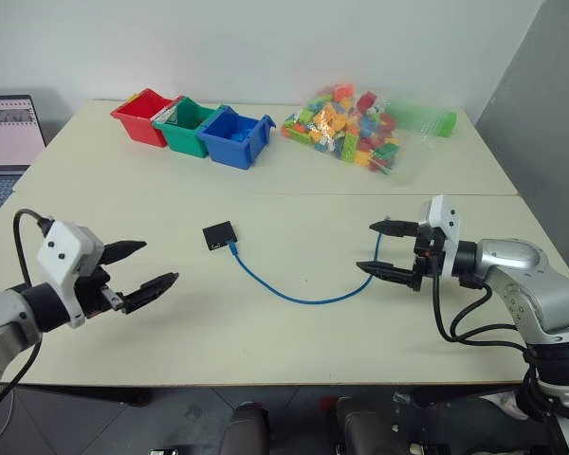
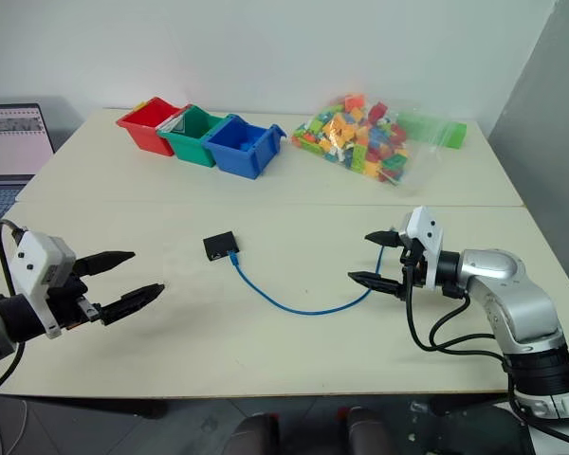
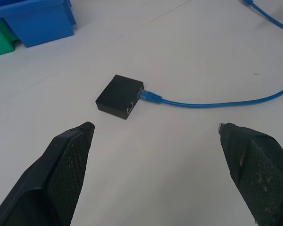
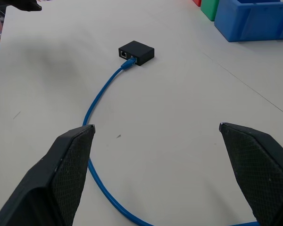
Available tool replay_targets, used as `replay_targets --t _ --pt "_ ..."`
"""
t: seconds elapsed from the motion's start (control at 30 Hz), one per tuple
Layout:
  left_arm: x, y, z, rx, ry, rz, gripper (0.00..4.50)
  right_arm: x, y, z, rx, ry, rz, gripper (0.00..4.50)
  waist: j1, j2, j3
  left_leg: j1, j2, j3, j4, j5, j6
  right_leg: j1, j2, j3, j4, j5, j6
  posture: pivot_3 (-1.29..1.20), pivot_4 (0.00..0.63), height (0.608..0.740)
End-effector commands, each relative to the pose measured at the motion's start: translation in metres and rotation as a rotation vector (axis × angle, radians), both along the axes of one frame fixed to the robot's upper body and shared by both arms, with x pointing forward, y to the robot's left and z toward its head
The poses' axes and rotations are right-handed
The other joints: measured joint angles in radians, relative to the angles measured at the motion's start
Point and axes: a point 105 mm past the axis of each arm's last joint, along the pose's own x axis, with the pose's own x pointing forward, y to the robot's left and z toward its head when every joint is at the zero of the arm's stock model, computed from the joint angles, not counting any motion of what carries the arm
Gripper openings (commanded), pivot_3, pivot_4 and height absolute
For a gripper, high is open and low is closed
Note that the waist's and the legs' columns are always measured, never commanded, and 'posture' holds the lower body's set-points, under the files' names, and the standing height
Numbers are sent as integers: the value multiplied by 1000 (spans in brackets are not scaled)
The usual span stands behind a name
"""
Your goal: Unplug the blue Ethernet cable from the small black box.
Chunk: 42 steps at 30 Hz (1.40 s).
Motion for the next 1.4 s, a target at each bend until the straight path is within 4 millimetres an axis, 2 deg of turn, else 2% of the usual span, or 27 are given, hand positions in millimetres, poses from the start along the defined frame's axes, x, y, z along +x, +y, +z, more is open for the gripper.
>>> replay_targets --t 0.03,0.4,0.53,0.73,0.8,0.9,1.07,1.17,1.27,1.4 --pt "-1 -6 12 1 -53 -33 4500 -2 -2 7 -12 -41 12 4471 0 0 0 0 0 0 0 0 0 0 0 0 0 0 0 0 150 740" --pt "1 -7 10 35 -53 -33 4500 -6 3 -4 -58 -45 40 4471 0 0 0 0 0 0 0 0 0 0 0 0 0 0 0 0 150 740" --pt "-4 -5 1 57 -22 -65 4500 -10 25 -22 -97 -40 93 4471 -3 0 0 0 0 0 0 0 0 0 0 0 0 0 0 0 150 740" --pt "-15 4 -18 131 66 -151 4500 -13 79 -52 -155 -39 182 4471 -14 1 1 0 1 0 0 0 0 -1 0 0 1 0 0 0 150 740" --pt "-17 9 -21 157 83 -166 4500 -13 91 -63 -193 -44 200 4471 -16 1 1 0 1 0 0 0 0 -1 0 0 1 0 -1 0 150 740" --pt "-19 12 -21 169 86 -180 4500 -12 102 -73 -235 -59 209 4471 -13 1 0 0 0 0 0 0 0 -1 0 0 1 0 -1 0 150 740" --pt "-18 21 -20 186 81 -170 4500 14 126 -80 -203 -60 59 4471 -15 0 0 0 1 0 0 0 0 -1 0 0 1 0 -1 0 150 740" --pt "-19 20 -23 195 84 -183 4500 14 133 -85 -219 -45 53 4471 -17 0 0 0 1 0 0 0 0 -2 0 0 2 0 -1 0 150 740" --pt "-18 18 -23 195 74 -193 4500 11 132 -90 -251 -52 73 4010 -17 0 0 0 1 0 0 0 0 -1 0 0 1 0 -2 0 150 740" --pt "-15 14 -20 189 58 -206 4500 7 128 -91 -279 -53 97 3024 -16 0 0 0 1 0 0 0 0 -1 0 -1 2 0 -1 0 150 740"
